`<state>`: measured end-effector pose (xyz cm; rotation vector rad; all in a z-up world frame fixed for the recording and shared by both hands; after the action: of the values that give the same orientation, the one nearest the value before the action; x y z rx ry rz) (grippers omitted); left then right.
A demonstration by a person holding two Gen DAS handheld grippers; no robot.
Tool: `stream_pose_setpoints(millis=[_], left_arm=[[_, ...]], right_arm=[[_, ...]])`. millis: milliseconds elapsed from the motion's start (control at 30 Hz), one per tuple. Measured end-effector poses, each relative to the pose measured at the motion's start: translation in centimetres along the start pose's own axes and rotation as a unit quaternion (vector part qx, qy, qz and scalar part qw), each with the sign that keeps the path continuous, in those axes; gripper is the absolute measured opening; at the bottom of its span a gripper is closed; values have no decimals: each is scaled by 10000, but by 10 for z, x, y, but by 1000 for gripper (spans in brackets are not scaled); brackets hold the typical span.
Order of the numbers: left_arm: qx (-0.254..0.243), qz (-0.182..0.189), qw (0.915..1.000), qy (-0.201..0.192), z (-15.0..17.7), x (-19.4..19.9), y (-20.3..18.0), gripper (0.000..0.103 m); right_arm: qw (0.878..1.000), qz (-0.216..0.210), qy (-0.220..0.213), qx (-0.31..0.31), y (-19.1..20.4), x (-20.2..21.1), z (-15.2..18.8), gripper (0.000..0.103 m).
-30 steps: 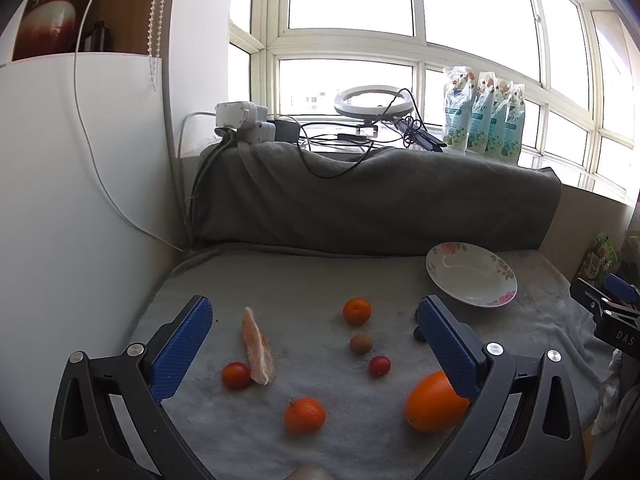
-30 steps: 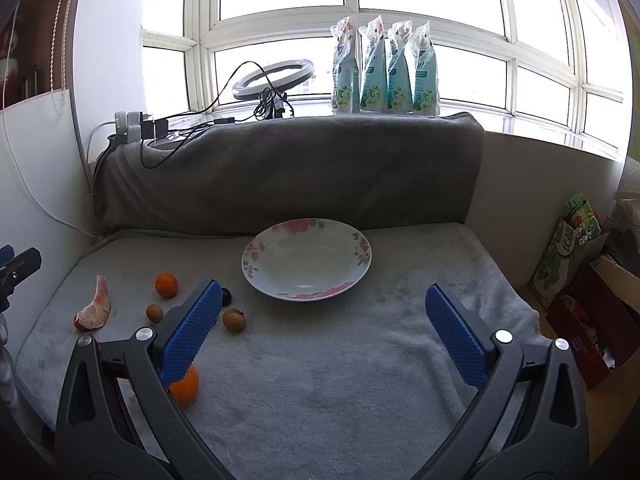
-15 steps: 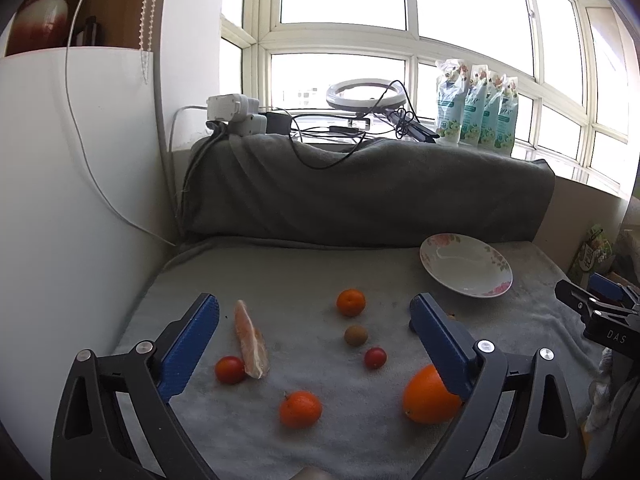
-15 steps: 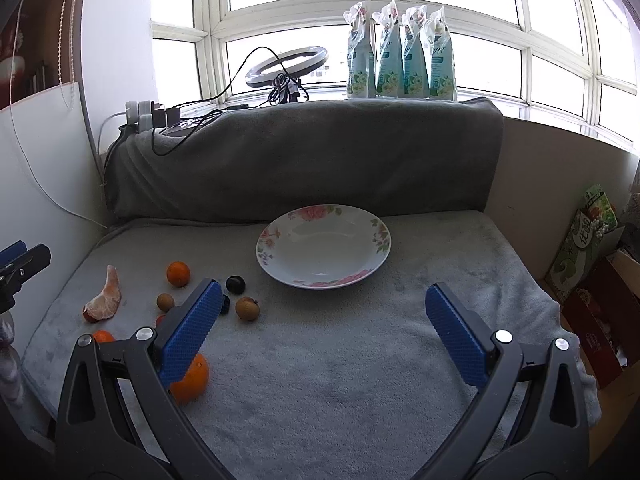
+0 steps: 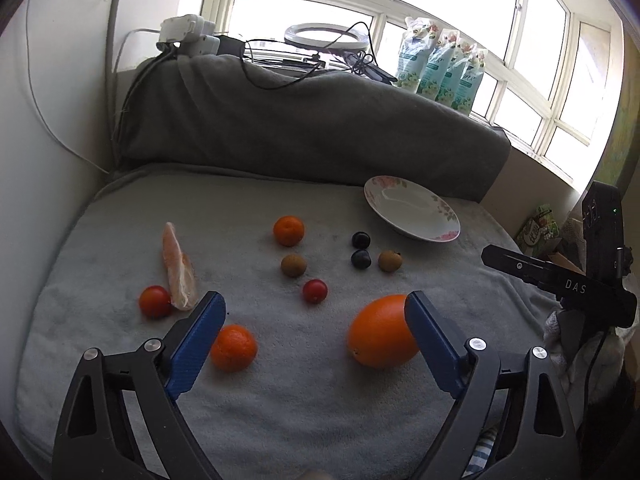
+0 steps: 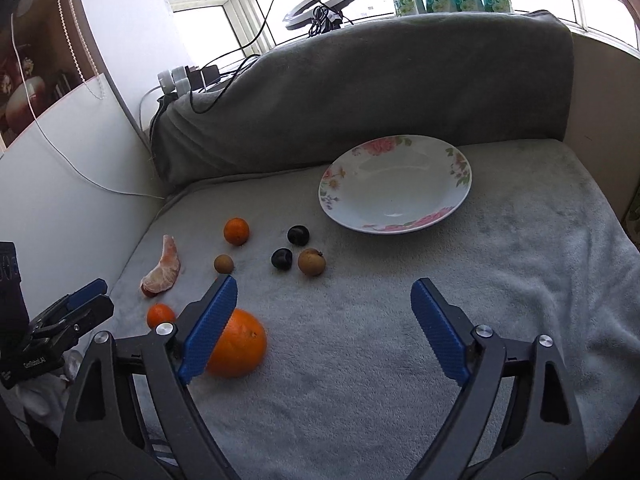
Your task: Organize fruits
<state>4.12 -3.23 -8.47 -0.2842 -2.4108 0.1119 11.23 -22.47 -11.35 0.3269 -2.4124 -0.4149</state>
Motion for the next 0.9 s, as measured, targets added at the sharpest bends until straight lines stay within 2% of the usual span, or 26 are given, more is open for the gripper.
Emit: stream_pose_setpoints(millis=[333, 400, 500, 600, 667, 900], left_arm=[[-101, 656, 9953, 707, 34, -27, -29, 84], [-29, 777, 9936, 820, 38, -34, -30, 82], [61, 960, 9906, 977, 43, -40, -32, 74], [112, 1060, 9880, 1119, 49, -47, -34, 71], [128, 1126, 9865, 1180, 52, -49, -36, 67], [110, 1161, 9854, 1239, 54, -55, -37, 65]], right_arm=[[9964, -608, 581, 93, 24, -29, 17, 90], [9951, -689, 706, 122, 28, -35, 19, 86], [9920, -885, 896, -5, 28, -44, 23, 82], [9887, -1037, 1073, -162, 26, -54, 28, 77], [9863, -1129, 1181, -226, 27, -61, 31, 76], [9792, -1421, 1366, -479, 31, -72, 36, 73]])
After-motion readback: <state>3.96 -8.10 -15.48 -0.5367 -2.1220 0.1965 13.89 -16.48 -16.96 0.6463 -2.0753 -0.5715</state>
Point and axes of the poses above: each gripper's, at about its wrist camera, not at the fingertips, and x roughly against the way its jaws point, y to its left, z to its underside, the point moved 5 cm from there along -x, roughly the way its jaws point, and after that the axes turned 5 degrees about -z, right-handed, at the moved point
